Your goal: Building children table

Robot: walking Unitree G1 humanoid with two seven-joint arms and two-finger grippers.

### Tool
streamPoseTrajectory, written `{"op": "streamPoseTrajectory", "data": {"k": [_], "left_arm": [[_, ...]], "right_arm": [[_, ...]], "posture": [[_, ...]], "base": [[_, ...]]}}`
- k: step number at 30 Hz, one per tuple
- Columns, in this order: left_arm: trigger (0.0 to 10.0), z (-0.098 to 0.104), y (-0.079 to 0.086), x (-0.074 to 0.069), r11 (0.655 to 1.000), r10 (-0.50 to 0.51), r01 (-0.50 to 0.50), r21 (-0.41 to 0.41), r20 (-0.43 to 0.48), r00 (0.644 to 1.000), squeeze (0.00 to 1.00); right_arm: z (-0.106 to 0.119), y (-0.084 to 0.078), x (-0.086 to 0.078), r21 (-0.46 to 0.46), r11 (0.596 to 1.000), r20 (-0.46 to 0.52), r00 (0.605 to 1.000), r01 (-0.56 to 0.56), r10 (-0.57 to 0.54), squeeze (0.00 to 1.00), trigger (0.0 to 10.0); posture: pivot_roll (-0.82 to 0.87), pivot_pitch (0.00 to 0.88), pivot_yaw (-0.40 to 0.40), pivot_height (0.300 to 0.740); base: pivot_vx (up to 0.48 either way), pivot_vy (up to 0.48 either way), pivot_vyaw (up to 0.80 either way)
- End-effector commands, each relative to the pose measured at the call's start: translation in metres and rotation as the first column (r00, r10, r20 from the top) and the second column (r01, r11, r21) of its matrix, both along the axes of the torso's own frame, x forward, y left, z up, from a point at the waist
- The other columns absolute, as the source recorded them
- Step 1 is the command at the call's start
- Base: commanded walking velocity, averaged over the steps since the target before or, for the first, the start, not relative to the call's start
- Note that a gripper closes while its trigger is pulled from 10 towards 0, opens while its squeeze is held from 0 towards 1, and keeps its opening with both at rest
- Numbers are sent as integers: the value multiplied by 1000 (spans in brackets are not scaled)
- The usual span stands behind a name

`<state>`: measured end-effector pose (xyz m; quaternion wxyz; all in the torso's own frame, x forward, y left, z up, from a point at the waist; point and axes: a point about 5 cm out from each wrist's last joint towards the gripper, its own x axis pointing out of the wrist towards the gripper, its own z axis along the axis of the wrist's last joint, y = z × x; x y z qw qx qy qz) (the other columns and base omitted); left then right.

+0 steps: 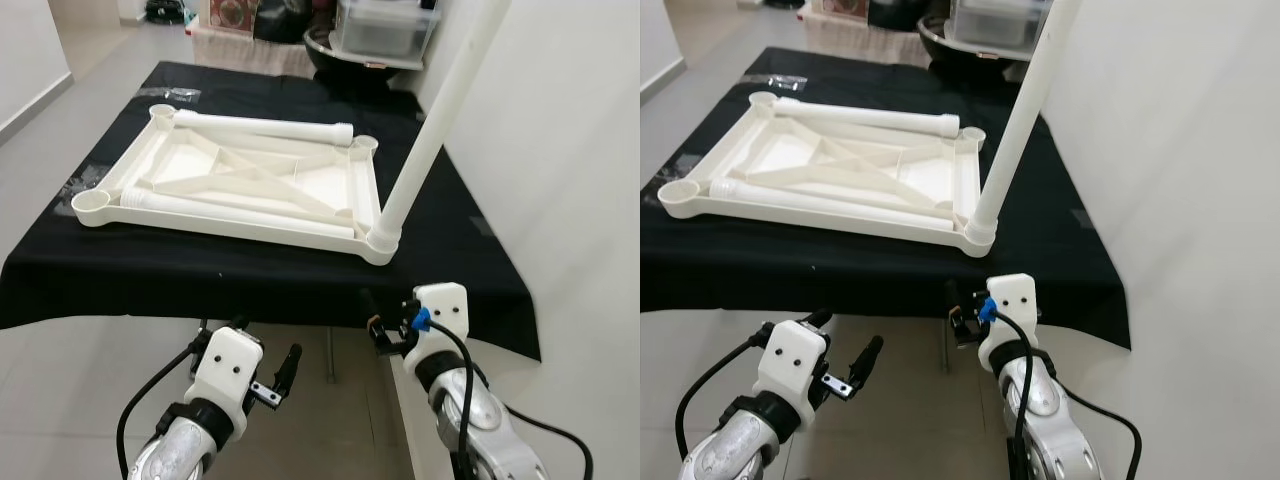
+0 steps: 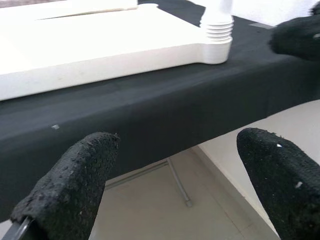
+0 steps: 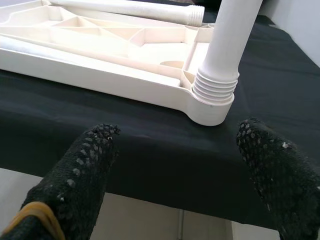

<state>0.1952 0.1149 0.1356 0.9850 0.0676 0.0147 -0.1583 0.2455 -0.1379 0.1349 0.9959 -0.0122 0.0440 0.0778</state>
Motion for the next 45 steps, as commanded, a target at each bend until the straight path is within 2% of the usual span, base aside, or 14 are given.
{"op": "streamPoseTrajectory", "data": {"k": [1, 7, 21, 40, 45], "left_arm": [[10000, -5, -1, 0, 1000, 18, -18, -1, -29, 999, 0], [10000, -6, -1, 1, 1000, 25, -25, -6, -33, 999, 0], [10000, -14, 5, 6, 996, 75, -80, -42, -110, 991, 0], [10000, -10, 2, 5, 993, 83, -91, -77, -106, 991, 0], [10000, -8, 1, 5, 993, 84, -92, -79, -104, 991, 0]], "right_arm": [[-8, -4, 0, 9, 1000, -37, 999, 12, -12, 0, 10000], [-10, -6, 0, 9, 1000, -35, 999, 5, -5, 0, 10000], [-12, -8, 2, 14, 1000, -44, 999, -5, 5, 0, 10000], [-10, -11, 0, 17, 1000, -38, 999, -12, 12, 0, 10000], [-8, -11, 5, 24, 1000, -26, 1000, -11, 12, 0, 10000]], "posture": [[105, 49, -134, 740], [108, 47, -134, 740], [102, 63, -134, 740], [87, 68, -149, 740], [88, 70, -146, 740]], "base": [[0, 0, 0], [0, -192, 0], [308, -355, 0], [0, 0, 0], [0, 0, -648]]}}
